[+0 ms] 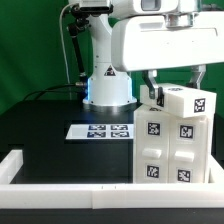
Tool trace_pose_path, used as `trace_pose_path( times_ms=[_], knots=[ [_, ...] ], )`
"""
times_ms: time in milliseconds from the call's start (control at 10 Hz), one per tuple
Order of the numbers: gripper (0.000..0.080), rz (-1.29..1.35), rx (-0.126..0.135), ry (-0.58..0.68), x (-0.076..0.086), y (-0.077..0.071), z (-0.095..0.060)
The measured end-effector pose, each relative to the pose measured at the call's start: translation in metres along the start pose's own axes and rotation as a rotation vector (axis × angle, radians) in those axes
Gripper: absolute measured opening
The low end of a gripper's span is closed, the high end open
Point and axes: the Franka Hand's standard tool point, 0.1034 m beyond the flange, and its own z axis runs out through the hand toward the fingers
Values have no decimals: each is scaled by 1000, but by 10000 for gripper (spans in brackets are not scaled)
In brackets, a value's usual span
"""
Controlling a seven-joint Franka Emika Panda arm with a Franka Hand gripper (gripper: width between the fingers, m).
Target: Assemble cabinet
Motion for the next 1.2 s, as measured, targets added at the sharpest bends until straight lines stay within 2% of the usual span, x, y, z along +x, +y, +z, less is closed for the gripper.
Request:
trace_pose_path(
  times_ms=[500, 700, 1000, 1200],
  knots=[
    [560, 348, 0, 0, 0, 0, 0],
    [560, 530, -2, 45, -3, -2, 0],
    [560, 892, 23, 103, -7, -4, -1],
    [560, 1043, 52, 101, -7, -4, -1]
  ],
)
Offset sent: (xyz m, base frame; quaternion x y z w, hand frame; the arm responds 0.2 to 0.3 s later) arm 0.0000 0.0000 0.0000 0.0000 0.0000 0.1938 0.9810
